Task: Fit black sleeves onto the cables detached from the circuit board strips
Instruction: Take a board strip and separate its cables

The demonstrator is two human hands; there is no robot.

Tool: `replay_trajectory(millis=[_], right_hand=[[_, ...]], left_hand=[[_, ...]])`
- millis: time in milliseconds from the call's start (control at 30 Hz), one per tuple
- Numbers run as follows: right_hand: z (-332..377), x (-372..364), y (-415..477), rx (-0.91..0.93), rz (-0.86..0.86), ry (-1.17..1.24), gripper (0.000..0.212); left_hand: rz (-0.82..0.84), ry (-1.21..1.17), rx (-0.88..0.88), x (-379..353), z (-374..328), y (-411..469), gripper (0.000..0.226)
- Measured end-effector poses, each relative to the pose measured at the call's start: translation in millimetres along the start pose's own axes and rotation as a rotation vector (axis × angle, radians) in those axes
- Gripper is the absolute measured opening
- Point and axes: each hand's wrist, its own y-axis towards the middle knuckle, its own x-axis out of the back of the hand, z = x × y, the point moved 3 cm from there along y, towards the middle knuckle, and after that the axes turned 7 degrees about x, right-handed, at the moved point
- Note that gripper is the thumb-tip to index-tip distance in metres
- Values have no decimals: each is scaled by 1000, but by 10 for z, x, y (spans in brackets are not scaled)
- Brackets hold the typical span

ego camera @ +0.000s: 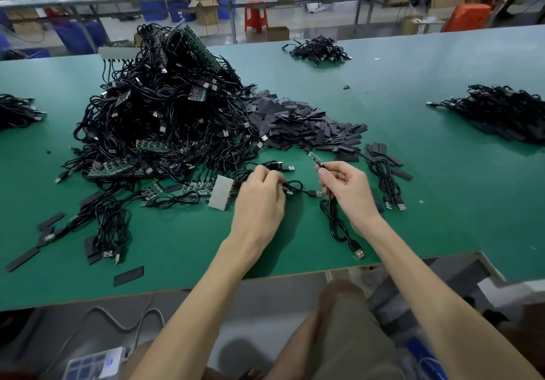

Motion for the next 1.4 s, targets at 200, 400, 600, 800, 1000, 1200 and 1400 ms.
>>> replay_trajectory(millis=[200,400,600,800,1000,1200,1400], right_hand=[[-35,38,24,-37,-77,53,6],[-86,55,33,-48,-101,76,5],[-94,61,34,-57,-115,91,5],[-81,39,27,-39,-103,77,4],[-58,37,15,-34,-86,55,4],[-51,38,8,-49,-82,51,4],[-6,0,-12,-33,-31,64,2]], left_hand=[[123,28,-119,-451,-350,504,33],[479,300,-43,-888,-342,974,60],[364,409,-135,-833,-325,804,44],[182,414,-210,-530,-331,569,24],[236,300,33,-504,-327,571,32],[195,353,3,-459,-431,574,7],[-109,-145,-10,-316,-322,386,13]])
